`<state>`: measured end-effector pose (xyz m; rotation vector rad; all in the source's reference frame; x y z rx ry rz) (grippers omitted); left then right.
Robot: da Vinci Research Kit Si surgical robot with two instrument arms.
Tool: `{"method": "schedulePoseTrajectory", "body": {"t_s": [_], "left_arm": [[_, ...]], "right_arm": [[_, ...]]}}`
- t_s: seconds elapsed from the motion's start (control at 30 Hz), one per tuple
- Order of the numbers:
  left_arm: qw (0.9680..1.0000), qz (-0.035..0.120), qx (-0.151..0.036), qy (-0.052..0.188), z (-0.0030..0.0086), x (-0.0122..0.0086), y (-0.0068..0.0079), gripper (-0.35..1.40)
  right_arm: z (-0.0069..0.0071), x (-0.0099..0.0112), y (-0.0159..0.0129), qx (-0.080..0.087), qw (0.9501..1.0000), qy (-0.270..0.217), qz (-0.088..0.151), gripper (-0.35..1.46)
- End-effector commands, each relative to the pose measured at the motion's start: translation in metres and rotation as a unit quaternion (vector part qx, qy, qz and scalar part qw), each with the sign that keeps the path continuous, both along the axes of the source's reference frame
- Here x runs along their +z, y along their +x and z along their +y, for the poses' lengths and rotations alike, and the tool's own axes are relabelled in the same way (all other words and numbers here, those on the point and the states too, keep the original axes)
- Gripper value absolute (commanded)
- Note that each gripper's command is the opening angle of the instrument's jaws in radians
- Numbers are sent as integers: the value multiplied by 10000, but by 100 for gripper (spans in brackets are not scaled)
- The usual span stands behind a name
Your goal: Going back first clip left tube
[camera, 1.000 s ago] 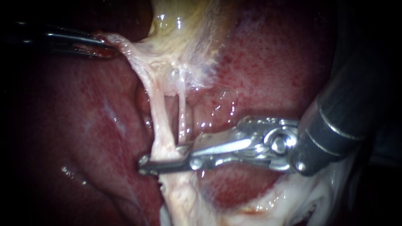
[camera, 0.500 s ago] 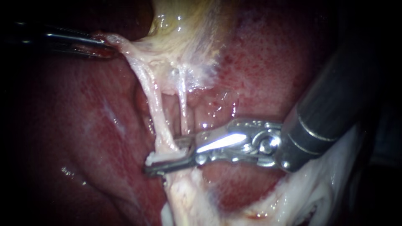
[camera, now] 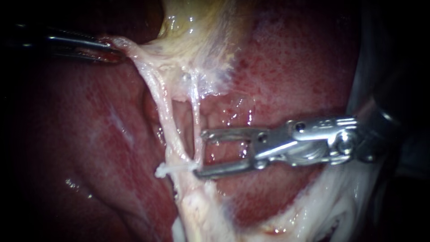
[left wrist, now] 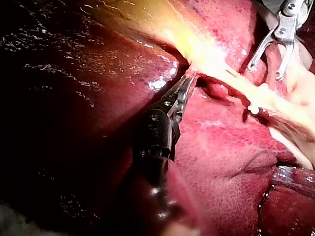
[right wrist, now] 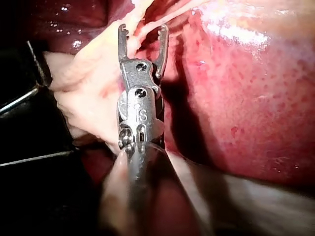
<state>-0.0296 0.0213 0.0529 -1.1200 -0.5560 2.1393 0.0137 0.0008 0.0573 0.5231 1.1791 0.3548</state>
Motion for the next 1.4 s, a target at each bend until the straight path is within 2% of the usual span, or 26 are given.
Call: {"method": "schedulePoseTrajectory", "body": {"t_s": [0.03, 0.13, 0.27, 0.33, 0.57, 0.83, 1.07, 1.4], "left_arm": [[10000, -3, 3, 0, 0, 0, 0, -35], [10000, -3, 3, 1, 0, 0, 0, -35], [10000, -3, 2, 1, 0, 0, 0, -35], [10000, -2, 1, 1, 0, 0, 0, -35], [10000, 2, -3, -3, -1, 1, -2, -35], [10000, 25, -26, -37, -7, 9, -11, -35], [10000, -21, 19, -53, -17, 30, -25, -35], [10000, -11, 32, -55, -18, 35, -28, -35]], "right_arm": [[1, -2, -8, -48, 10000, -74, 15, 50], [4, -9, -32, -219, 9993, -310, 8, 50], [11, -19, -54, -482, 9974, -491, -215, 50], [15, -22, -59, -502, 9970, -537, -251, 50], [23, -29, -67, -485, 9969, -568, -255, 50], [23, -29, -68, -464, 9969, -572, -270, 50], [23, -29, -69, -459, 9969, -572, -274, 50], [23, -29, -69, -454, 9969, -571, -277, 50]]}}
